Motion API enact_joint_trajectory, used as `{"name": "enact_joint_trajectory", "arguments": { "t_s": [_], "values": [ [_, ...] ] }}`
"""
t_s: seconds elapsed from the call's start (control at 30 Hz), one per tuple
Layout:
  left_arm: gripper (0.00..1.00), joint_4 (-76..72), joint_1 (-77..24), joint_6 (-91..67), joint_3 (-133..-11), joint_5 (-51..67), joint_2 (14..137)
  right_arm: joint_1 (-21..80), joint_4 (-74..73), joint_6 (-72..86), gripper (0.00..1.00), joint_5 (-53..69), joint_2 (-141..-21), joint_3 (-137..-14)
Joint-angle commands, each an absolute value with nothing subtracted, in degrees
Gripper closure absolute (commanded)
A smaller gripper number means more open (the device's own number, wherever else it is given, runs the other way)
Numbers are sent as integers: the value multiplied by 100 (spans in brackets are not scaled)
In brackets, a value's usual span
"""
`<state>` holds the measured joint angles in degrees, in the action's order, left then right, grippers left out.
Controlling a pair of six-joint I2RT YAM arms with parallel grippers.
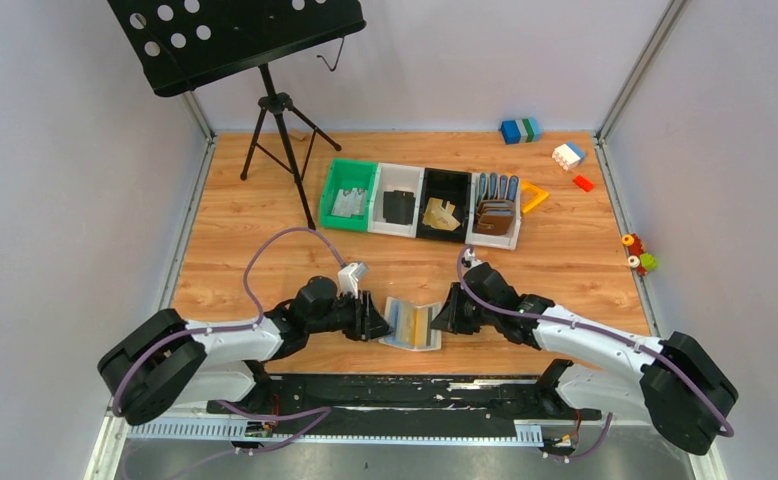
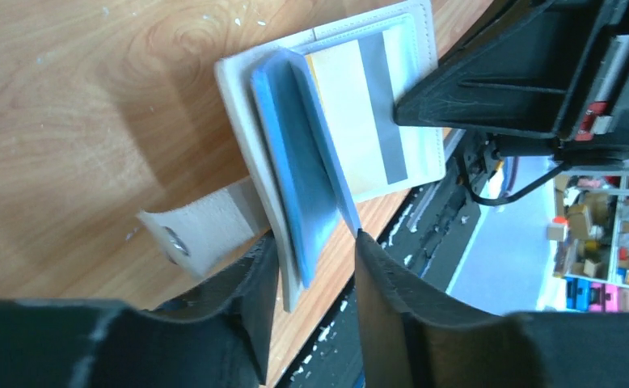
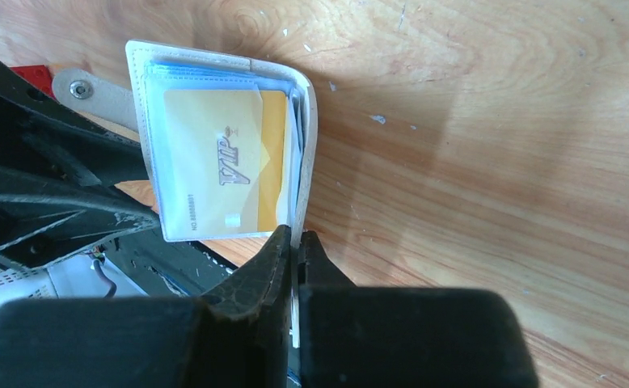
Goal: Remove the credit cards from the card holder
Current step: Remove the credit card from the card holder.
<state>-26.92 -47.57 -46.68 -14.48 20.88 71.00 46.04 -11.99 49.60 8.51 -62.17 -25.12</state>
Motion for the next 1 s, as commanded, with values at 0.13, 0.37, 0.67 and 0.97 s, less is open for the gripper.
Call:
{"name": "enact_joint_trajectory", "arguments": {
  "t_s": [0.13,0.37,0.67,0.97],
  "values": [
    [34,-3411,-4589,-5145,-861,2085,6229,4579,-905,5021,100,1061,-6228,-2575],
    [27,-3647,-4595,-5159,-956,2232,6613,4579,-801,5038,100,1174,-6266,-2518],
    [43,-4880,-4590,-5579,-864,2431,7484,4578,-579,5172,100,1201,-6363,-2371],
    [43,-3533,-4597,-5360,-773,1905,6433,4570,-841,5166,100,989,-6091,-2338]
  ]
}}
